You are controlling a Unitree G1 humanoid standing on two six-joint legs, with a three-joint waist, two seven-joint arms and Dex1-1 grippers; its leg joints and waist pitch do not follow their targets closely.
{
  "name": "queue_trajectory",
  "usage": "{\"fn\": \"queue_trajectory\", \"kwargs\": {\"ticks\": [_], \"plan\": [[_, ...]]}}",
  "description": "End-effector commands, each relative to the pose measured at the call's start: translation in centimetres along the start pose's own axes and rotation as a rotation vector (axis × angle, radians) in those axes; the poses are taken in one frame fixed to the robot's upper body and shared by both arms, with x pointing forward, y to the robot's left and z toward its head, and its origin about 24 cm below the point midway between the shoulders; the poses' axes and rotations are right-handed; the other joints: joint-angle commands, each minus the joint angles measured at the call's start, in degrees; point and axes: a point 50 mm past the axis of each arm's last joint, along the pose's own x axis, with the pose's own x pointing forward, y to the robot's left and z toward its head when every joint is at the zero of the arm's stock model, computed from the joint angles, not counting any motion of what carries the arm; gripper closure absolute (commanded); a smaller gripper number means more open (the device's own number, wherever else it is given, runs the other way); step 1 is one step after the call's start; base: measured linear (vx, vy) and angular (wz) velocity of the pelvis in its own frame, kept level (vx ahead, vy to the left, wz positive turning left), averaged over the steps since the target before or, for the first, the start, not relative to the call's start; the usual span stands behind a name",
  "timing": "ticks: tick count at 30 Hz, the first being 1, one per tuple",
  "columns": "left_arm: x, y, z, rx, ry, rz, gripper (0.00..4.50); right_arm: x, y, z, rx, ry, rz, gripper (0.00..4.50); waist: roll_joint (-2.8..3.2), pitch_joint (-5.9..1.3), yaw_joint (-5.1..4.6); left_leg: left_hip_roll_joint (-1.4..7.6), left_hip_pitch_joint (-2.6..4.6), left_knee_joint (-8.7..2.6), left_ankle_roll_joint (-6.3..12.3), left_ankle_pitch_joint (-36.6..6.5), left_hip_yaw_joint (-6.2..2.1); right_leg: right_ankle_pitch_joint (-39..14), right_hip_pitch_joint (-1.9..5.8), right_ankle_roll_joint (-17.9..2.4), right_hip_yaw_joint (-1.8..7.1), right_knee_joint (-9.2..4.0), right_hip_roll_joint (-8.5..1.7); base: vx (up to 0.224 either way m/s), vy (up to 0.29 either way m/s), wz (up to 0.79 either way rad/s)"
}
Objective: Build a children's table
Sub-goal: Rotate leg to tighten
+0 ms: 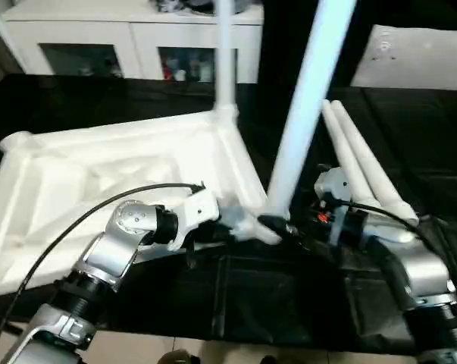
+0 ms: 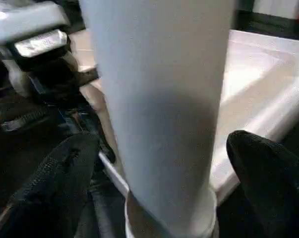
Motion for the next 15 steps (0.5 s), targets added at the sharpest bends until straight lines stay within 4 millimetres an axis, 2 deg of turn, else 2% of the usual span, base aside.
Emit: {"fn": "queue_trajectory", "kwargs": {"ticks": [1, 2, 4, 8, 12, 13, 15], "plan": [[-0.1, -0.2, 0.2, 0.055, 0.023, -0.091, 4.5, -0.6, 0.1, 0.2, 0.028, 0.003, 0.093, 0.06, -0.53, -3.88, 0.12, 5.64, 0.35, -3.78, 6.57, -3.5, -2.13, -11.9, 3.28, -6.7, 5.25, -3.71, -7.35, 0.0, 0.0, 0.0], [-0.2, -0.1, 0.1, 0.058, 0.026, -0.101, 4.5, -0.9, 0.1, 0.2, 0.033, 0.005, 0.118, 0.06, -0.71, -3.98, 0.24, 5.65, 0.26, -3.76, 6.53, -3.4, -2.12, -12.0, 3.38, -6.5, 5.27, -3.71, -7.39, 0.0, 0.0, 0.0], [-0.4, 0.0, 0.1, 0.071, 0.033, -0.11, 4.5, -1.3, 0.1, 0.3, 0.053, 0.006, 0.153, 0.06, -0.63, -4.04, 0.43, 5.47, 0.26, -3.66, 6.79, -3.3, -2.05, -12.4, 3.41, -6.3, 5.13, -3.8, -7.28, 0.0, 0.0, 0.0], [-0.5, 0.1, 0.1, 0.072, 0.028, -0.119, 4.5, -1.8, -0.1, 0.8, 0.128, -0.059, 0.183, 0.06, -0.63, -4.3, 0.88, 5.77, 0.29, -3.57, 6.88, -2.0, -2.19, -11.9, 3.34, -6.3, 5.01, -3.66, -7.26, 0.0, 0.0, 0.0], [-0.5, 0.1, 0.1, 0.075, 0.024, -0.129, 4.5, -1.9, -0.1, 0.6, 0.13, -0.049, 0.195, 0.06, -0.73, -4.46, 1.16, 5.61, 0.26, -3.45, 6.42, -1.1, -2.09, -11.4, 3.26, -6.5, 4.99, -3.48, -7.32, 0.0, 0.0, 0.0], [-0.5, 0.1, 0.0, 0.076, 0.022, -0.133, 4.5, -1.9, -0.1, 0.5, 0.133, -0.046, 0.2, 0.22, -0.86, -4.48, 1.25, 5.63, 0.24, -3.48, 6.34, -1.0, -2.1, -11.4, 3.32, -6.4, 4.99, -3.44, -7.3, 0.0, 0.0, 0.0], [-0.5, 0.0, 0.0, 0.075, 0.02, -0.136, 4.5, -1.6, 0.0, 0.5, 0.139, -0.047, 0.207, 0.22, -0.87, -4.6, 1.33, 5.65, 0.22, -3.42, 6.43, -0.5, -2.12, -10.8, 3.33, -6.4, 4.97, -3.3, -7.33, 0.0, 0.0, 0.0]]}}
